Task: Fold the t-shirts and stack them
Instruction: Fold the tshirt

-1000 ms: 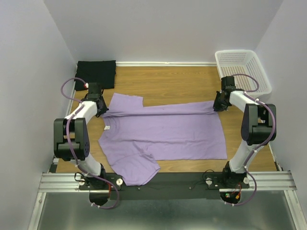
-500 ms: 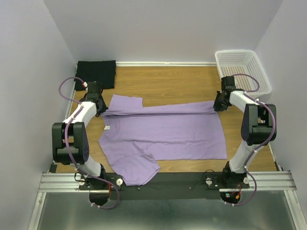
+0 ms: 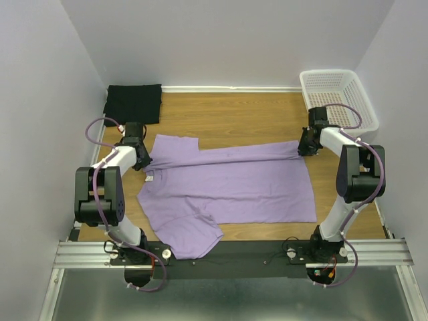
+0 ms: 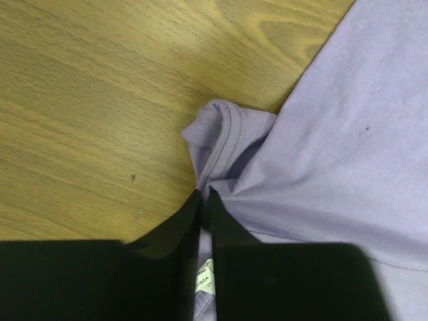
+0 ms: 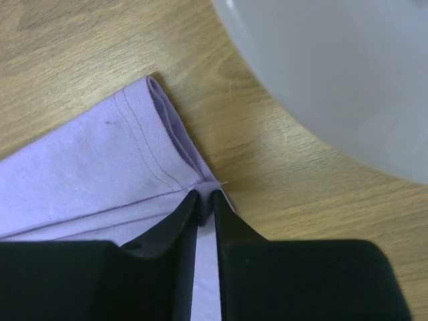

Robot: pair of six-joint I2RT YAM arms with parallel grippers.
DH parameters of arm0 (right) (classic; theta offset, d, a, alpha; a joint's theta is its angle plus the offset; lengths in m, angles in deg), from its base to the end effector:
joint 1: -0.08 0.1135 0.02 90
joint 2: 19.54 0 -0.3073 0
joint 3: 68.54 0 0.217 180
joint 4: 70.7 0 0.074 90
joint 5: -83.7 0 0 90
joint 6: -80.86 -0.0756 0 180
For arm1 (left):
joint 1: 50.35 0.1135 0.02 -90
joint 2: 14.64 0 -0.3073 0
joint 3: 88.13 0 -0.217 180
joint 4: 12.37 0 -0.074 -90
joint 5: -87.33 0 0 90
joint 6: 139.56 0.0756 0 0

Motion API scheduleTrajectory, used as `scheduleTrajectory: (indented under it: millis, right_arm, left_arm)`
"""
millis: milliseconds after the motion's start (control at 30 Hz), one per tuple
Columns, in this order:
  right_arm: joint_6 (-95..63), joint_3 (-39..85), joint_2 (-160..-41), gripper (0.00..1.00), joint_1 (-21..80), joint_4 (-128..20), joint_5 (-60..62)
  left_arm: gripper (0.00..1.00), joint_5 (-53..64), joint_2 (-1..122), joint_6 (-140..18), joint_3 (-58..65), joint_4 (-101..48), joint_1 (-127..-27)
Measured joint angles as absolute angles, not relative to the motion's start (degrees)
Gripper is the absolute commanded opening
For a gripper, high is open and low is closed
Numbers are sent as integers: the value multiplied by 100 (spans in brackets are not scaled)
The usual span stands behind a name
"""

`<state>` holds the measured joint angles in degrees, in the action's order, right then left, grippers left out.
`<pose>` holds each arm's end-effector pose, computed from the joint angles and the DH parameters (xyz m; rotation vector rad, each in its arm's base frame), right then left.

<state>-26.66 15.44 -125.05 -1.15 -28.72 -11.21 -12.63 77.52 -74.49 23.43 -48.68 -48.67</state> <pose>0.3704 -0.0144 0.1963 0.4619 2.6320 -0.0243 0.3039 0.0220 0.2047 -0.6560 2.5109 0.0815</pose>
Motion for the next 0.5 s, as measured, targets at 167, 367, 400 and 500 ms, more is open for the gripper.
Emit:
scheduleTrajectory:
  millis: [167, 367, 400, 500]
  right_arm:
    - [-2659, 1520, -12453, 44, -148, -2889, -1129]
    - [-2570, 1483, -11808, 60, -150, -2935, -747]
    - [-2554, 1483, -11709, 61, -137, -2968, -659]
    - [-2498, 1485, -11382, 62, -4, -3230, -135]
  left_arm:
    - [70, -1357, 7577, -7547, 2407, -4905, -4859]
    - [83, -1378, 6548, -7576, 2514, -4907, -4859]
    - [84, -1378, 6391, -7560, 2512, -4859, -4859]
    - [83, -1359, 6270, -7508, 2407, -4686, -4859]
